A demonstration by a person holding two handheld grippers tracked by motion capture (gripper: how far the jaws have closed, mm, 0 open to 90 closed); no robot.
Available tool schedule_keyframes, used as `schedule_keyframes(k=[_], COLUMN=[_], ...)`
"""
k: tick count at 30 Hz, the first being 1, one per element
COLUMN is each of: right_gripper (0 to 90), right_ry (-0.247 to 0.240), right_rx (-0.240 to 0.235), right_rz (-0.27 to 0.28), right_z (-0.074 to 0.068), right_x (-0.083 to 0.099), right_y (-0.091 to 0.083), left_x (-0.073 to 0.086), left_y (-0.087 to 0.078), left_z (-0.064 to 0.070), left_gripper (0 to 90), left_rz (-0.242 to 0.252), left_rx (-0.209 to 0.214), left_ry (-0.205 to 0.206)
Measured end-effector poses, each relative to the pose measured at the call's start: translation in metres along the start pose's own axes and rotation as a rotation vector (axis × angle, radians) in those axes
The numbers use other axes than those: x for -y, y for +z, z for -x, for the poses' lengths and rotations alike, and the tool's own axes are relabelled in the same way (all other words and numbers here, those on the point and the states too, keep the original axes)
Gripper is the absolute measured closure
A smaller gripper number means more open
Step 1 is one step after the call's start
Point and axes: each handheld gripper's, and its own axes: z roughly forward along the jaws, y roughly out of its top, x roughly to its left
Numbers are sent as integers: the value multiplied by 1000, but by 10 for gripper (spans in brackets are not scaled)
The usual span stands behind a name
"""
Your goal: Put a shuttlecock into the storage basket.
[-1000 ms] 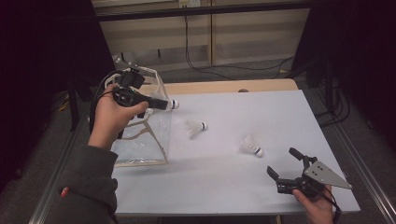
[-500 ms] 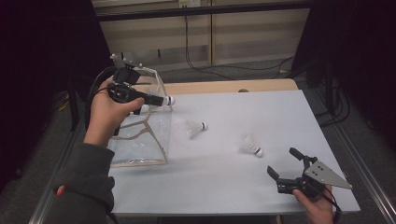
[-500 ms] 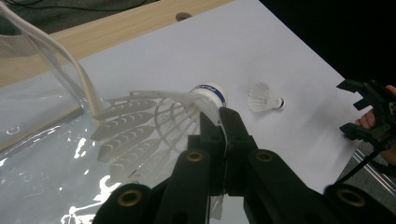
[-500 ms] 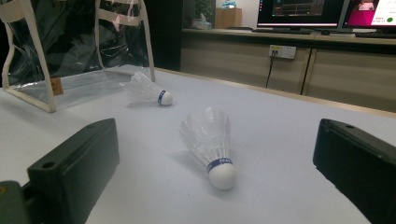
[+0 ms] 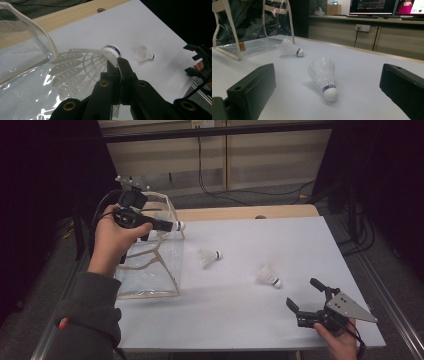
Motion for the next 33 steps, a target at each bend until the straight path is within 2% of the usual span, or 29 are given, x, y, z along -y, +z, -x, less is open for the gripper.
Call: schedule_keyframes(k=[33], right_gripper=[7], right_ry=[1], right_rx=[-4], right_rz=[-1], right_z=[0], right_x=[0], right_y=[0], left_x=[-3], left_y=[-7], left_z=[-13], left_gripper=[896], left_rz=[11], left_rx=[-48], left_ry=[-15])
